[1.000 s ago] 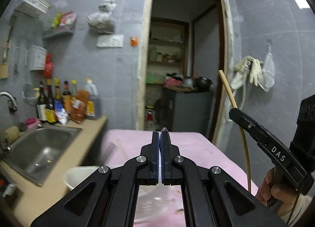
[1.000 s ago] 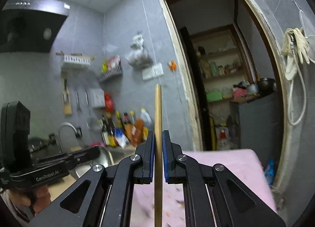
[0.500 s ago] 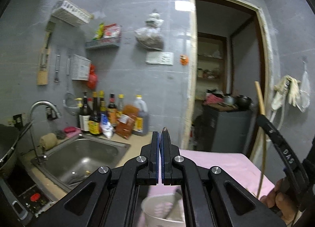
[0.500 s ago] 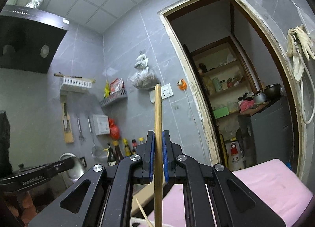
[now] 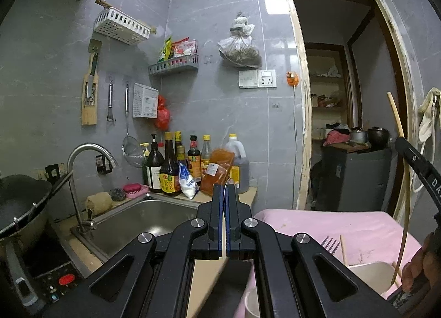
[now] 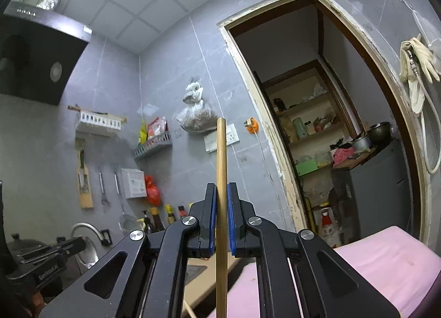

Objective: Organize utensils
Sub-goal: 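Lift the spoon with the left tool while the right tool carries the chopstick toward the holder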

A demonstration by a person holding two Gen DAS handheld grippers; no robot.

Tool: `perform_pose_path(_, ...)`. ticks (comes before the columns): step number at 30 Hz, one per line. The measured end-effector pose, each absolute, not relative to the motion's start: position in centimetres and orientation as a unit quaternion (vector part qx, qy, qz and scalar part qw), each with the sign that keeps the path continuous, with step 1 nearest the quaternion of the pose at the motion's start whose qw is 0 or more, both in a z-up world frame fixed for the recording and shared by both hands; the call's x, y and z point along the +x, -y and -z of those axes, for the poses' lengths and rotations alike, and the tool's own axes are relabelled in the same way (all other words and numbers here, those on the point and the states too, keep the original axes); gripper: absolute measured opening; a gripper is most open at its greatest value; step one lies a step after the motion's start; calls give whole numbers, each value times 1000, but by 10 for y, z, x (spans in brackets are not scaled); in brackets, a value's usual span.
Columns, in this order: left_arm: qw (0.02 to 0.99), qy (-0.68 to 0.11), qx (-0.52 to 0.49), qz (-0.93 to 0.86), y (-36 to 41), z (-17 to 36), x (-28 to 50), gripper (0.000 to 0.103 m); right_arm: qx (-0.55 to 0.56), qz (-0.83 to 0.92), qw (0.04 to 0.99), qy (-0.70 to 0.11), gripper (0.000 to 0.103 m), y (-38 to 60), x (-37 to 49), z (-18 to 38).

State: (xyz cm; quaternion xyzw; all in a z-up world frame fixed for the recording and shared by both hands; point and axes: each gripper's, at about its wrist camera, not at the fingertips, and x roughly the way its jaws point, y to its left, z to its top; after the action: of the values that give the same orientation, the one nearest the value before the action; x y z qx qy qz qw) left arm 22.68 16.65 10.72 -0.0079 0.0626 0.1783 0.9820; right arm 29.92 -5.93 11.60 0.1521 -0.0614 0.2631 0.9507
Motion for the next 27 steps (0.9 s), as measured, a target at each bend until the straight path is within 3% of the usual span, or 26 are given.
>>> perform_pose_path(27,981,-106,-5,-161,-156,-73,253,0,91,-267,959,6,8,41,319,-114)
